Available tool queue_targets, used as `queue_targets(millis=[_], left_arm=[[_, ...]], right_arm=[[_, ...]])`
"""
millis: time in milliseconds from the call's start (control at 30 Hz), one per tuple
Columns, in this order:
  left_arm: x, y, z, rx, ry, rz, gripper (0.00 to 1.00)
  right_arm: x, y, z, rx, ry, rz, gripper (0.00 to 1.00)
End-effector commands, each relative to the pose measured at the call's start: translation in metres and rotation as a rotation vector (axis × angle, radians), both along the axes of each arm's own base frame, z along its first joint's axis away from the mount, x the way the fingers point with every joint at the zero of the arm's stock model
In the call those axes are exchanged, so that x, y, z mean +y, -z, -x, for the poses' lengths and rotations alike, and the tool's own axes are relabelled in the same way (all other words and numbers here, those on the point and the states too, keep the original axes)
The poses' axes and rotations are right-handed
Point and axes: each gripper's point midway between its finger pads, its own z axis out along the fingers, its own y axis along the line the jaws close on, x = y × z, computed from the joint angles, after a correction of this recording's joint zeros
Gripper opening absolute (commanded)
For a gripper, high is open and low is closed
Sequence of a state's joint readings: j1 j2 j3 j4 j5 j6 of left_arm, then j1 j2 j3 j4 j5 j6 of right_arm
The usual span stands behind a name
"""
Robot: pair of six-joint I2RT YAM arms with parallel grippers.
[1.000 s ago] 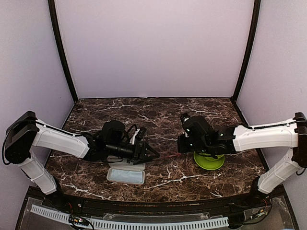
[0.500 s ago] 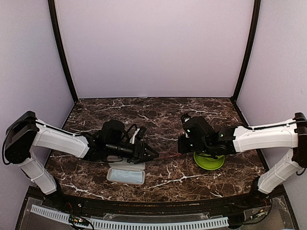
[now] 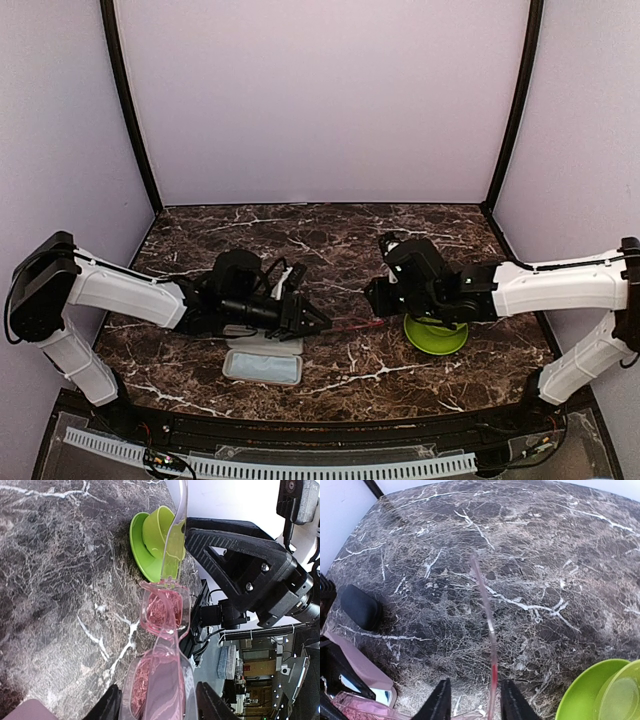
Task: Organize the sunglasses
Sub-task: Pass from the right arm to the left
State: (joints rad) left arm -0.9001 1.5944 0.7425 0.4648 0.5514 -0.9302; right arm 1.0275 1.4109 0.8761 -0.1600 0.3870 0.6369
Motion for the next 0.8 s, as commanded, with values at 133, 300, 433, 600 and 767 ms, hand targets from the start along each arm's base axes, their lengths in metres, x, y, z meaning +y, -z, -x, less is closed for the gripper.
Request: queue_targets(millis=[133, 300, 433, 600, 767], left_arm=[[-0.005, -0.036, -0.012, -0.144, 0.017, 0.013, 0.22], [-0.006, -0.047, -0.017, -0.225, 0.034, -0.015, 0.21], [-0.008, -0.057, -0.017, -0.268, 0.055, -0.004, 0.21], [-0.009, -0.061, -0.015, -0.304, 0.090, -0.011, 0.20], [-0.008, -0.063, -0.014, -0.314, 0.097, -0.012, 0.20]], right_arm=[[-0.005, -0.040, -0.001, -0.043, -0.004, -0.103, 0.52], [-0.018, -0.077, -0.005, -0.085, -0.025, -0.146, 0.58], [-0.045, -0.093, -0.017, -0.103, 0.027, -0.111, 0.59], [-0.066, -0.086, -0.036, -0.095, 0.085, 0.007, 0.59], [-0.058, -0.074, -0.050, -0.067, 0.075, 0.074, 0.57]])
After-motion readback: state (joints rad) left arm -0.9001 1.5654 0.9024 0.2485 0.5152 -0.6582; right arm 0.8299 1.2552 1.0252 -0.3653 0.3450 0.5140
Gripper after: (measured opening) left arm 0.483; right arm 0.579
